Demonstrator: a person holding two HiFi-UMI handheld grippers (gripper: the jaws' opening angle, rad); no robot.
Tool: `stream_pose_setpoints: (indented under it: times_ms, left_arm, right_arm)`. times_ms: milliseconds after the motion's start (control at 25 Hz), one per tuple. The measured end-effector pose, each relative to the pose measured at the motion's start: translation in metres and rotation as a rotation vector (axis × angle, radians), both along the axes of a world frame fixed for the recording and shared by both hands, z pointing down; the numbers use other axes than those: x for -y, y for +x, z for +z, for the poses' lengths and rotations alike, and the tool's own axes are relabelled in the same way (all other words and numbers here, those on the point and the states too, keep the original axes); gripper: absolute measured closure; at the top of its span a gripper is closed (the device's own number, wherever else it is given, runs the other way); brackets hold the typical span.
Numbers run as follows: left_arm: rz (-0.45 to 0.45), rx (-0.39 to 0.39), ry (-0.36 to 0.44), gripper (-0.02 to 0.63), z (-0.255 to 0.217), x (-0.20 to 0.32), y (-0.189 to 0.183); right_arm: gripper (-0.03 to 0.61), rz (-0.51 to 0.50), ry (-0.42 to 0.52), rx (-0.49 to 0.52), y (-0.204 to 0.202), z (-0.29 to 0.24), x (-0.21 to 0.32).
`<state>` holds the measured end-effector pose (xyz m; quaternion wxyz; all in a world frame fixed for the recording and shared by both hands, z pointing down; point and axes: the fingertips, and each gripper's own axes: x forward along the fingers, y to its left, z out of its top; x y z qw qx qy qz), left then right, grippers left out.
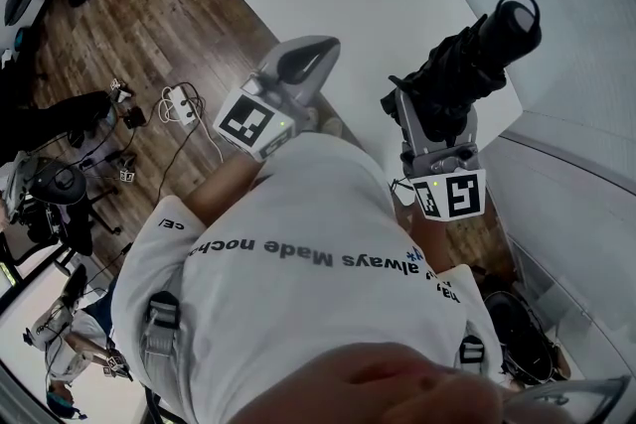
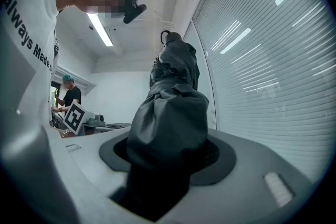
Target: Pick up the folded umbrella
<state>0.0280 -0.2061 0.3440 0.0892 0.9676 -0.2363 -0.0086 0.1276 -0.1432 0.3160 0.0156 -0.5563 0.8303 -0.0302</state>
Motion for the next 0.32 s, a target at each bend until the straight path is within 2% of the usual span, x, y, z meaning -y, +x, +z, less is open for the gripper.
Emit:
stream_pose_setpoints:
  times_ms: [320]
  left_arm:
    - [0.007,-0.008,0.003,0.614,0.0026,-0.0016,0.0032]
  right_arm:
    - [0.319,0.008,-0.003,-0.006,0.0031,0.0041,-0.0016]
